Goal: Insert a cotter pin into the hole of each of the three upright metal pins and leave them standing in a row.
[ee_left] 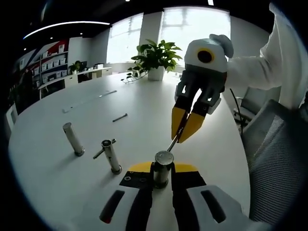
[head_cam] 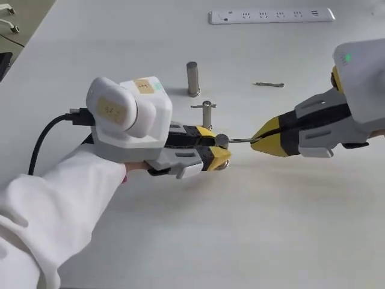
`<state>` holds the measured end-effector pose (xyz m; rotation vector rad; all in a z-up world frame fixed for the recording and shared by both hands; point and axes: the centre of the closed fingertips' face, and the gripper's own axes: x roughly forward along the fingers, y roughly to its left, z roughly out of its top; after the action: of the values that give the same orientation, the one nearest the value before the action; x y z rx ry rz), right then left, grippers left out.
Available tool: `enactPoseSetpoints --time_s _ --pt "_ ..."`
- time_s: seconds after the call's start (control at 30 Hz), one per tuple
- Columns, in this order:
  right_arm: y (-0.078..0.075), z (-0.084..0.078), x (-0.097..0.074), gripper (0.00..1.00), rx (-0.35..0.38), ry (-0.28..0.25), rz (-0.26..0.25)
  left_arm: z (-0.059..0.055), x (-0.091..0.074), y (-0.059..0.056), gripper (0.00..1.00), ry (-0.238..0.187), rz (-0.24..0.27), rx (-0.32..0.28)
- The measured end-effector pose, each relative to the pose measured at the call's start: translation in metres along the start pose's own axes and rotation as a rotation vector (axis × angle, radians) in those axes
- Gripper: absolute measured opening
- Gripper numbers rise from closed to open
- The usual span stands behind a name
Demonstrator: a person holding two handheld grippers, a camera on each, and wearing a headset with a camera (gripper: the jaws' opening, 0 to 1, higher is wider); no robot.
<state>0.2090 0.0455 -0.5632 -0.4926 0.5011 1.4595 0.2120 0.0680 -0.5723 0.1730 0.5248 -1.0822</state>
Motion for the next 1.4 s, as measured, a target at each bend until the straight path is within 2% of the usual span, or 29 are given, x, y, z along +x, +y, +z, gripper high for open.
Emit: enactPoseSetpoints --time_s 0.3,0.83,1.4 --pt "-0.004 -0.004 0.007 0.00 -0.028 0.020 0.016 0.000 0.000 0.000 0.12 0.014 -0.008 0.020" --pt "-0.001 0.010 0.025 0.00 -0.055 0.016 0.045 0.000 0.001 0.001 0.12 0.011 -0.010 0.015" --pt "0.005 0.015 0.029 0.00 -0.068 0.030 0.048 -0.001 0.002 0.001 0.12 0.013 -0.009 0.028"
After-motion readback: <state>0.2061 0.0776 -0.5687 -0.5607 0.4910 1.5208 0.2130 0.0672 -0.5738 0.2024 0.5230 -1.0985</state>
